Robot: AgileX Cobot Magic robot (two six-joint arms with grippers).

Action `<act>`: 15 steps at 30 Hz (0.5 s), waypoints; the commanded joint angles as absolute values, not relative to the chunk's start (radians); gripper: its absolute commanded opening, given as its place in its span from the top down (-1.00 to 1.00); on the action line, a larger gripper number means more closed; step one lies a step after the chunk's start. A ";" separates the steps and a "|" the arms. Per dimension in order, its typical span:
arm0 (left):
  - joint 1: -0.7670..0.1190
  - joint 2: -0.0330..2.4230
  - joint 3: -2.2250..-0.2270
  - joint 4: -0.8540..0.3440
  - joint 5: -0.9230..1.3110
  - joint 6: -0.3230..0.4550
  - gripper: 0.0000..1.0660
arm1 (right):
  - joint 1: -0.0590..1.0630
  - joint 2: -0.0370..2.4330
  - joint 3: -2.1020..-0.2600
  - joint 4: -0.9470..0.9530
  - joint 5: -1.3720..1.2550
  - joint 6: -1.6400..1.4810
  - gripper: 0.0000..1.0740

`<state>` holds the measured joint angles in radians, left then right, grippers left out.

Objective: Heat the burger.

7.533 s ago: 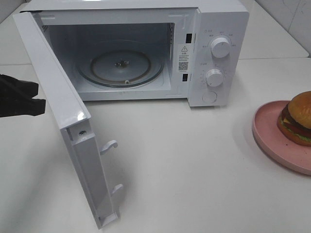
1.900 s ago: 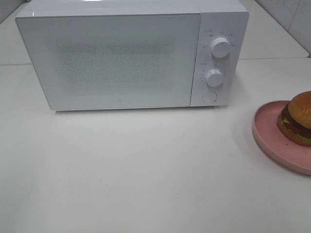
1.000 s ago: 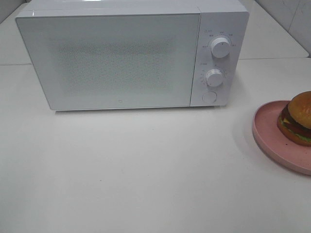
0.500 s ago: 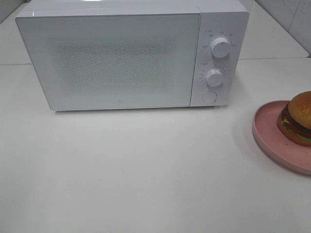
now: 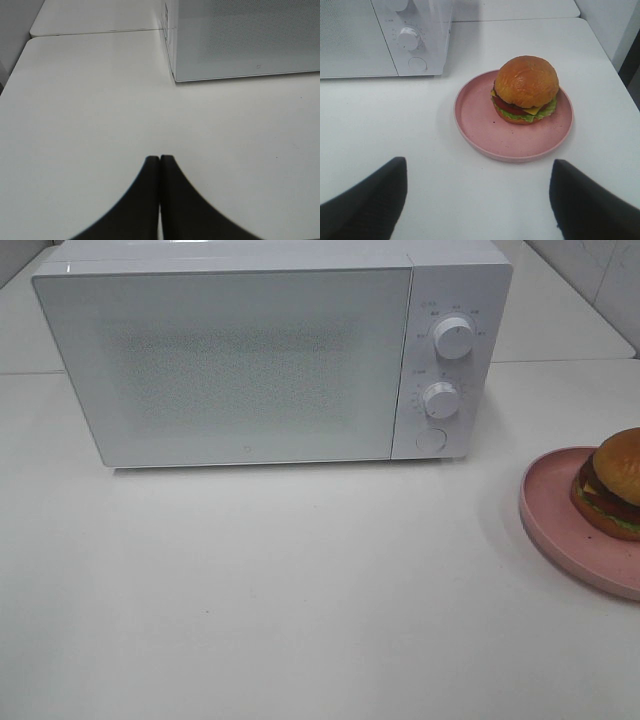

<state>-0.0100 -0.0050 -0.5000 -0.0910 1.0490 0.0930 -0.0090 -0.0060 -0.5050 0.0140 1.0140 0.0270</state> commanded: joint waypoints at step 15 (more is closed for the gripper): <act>-0.013 -0.030 -0.497 -0.098 1.037 0.097 1.00 | -0.009 -0.030 -0.504 0.018 1.002 0.027 -0.42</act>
<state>-0.0100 -0.0050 -0.5000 -0.0910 1.0490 0.0930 -0.0090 -0.0060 -0.5050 0.0140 1.0140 0.0270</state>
